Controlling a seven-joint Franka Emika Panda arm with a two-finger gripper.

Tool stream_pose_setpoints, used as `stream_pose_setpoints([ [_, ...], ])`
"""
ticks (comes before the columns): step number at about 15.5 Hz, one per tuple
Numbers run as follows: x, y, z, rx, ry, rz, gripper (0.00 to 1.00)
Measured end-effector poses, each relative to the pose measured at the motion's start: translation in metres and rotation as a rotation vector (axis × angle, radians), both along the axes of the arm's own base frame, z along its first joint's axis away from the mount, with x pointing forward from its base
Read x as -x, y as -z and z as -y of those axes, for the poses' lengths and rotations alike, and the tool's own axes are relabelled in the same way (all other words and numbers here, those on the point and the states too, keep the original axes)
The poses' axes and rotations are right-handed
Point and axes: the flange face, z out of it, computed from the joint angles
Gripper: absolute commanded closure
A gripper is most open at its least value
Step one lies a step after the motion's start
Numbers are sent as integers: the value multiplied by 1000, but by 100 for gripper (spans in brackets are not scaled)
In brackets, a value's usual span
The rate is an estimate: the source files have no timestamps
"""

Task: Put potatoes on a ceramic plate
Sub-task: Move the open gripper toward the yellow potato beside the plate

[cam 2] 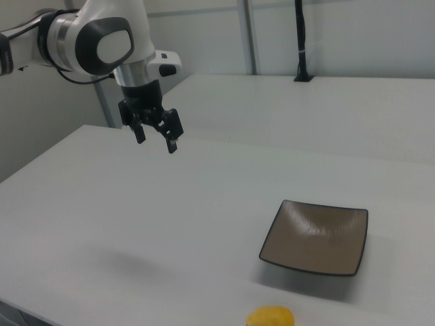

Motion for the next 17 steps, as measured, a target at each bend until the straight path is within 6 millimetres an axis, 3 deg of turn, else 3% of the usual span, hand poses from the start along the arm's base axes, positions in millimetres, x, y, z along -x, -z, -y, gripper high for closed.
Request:
stream_pose_setpoints([
  [9,1,-2,6,73,-11,6,0],
  [17,0,8,11,84,-6,-4,0],
])
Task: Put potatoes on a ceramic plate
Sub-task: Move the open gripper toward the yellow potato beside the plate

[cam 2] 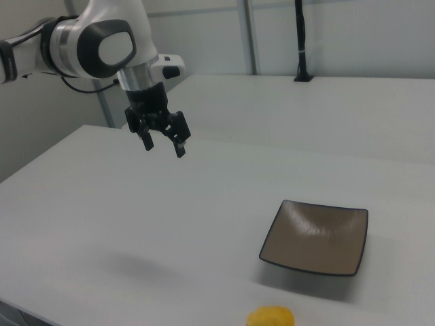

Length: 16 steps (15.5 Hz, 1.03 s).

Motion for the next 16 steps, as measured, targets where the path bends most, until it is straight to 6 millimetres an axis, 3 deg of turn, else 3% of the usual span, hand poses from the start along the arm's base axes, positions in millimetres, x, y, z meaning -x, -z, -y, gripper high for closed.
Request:
stream_pose_setpoints([
  [3,-1,0,17,3,30,6,0],
  [7,3,7,61,28,99,-10,0],
  [12,16,37,121,36,203,-74,0],
  [13,22,46,141,42,237,-94,0],
  [16,23,64,168,99,257,-97,0],
])
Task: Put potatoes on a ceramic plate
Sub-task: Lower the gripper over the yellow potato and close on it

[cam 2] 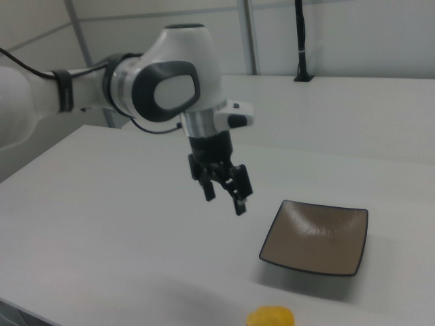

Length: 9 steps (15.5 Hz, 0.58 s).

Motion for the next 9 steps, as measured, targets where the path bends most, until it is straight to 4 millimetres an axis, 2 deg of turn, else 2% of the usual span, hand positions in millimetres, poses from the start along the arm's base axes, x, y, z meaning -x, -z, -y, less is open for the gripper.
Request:
stream_pose_setpoints([
  [4,-5,29,22,28,21,-30,0],
  [9,18,64,68,7,110,-97,0],
])
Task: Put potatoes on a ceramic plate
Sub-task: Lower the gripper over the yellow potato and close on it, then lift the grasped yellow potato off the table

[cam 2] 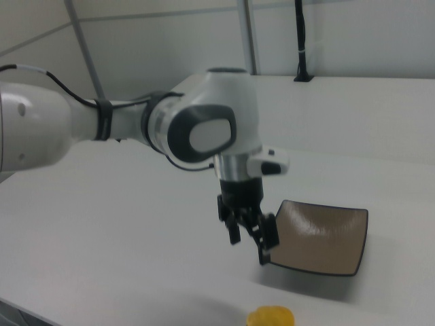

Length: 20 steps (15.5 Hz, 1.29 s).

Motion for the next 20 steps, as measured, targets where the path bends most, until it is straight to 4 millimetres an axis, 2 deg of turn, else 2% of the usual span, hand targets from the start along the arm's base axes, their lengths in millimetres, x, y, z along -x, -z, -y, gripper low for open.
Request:
stream_pose_setpoints([
  [3,13,29,19,3,29,24,0],
  [5,18,41,30,11,43,51,0],
  [10,7,77,37,20,36,71,0],
  [13,6,102,49,22,49,72,0],
  [20,16,108,66,20,83,62,0],
])
